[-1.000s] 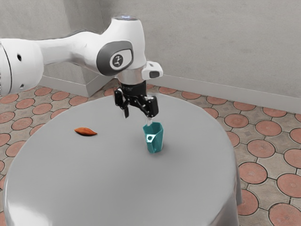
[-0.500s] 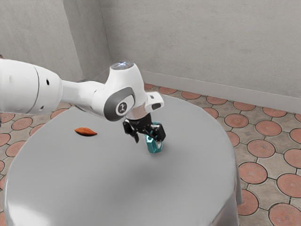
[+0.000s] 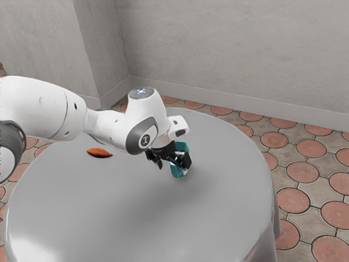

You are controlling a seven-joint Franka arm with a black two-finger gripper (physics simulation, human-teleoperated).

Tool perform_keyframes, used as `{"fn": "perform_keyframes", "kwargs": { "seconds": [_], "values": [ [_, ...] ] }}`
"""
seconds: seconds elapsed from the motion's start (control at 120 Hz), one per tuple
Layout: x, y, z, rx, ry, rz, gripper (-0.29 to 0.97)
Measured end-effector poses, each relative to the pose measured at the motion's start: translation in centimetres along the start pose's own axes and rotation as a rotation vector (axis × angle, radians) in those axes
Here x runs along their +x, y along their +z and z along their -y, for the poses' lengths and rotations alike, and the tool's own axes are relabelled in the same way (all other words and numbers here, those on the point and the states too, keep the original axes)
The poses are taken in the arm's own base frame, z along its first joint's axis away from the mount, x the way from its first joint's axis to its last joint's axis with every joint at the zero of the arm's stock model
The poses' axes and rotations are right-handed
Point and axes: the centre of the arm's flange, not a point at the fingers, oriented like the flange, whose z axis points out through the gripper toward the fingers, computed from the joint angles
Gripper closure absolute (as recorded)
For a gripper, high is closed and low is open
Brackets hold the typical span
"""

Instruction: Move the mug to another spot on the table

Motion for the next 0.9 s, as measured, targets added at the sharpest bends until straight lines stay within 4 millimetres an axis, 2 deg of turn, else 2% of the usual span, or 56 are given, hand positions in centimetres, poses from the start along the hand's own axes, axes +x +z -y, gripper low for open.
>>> {"fn": "perform_keyframes", "kwargs": {
  "seconds": [0.083,0.333,0.6,0.9],
  "values": [
    [0.0,0.5,0.2,0.001,0.003,-0.007,0.02],
    [0.1,1.1,0.4,-0.03,-0.03,-0.014,0.21],
    [-0.2,2.9,0.9,-0.025,-0.032,0.008,0.34],
    [0.4,2.9,0.7,-0.028,-0.02,-0.005,0.42]
  ]
}}
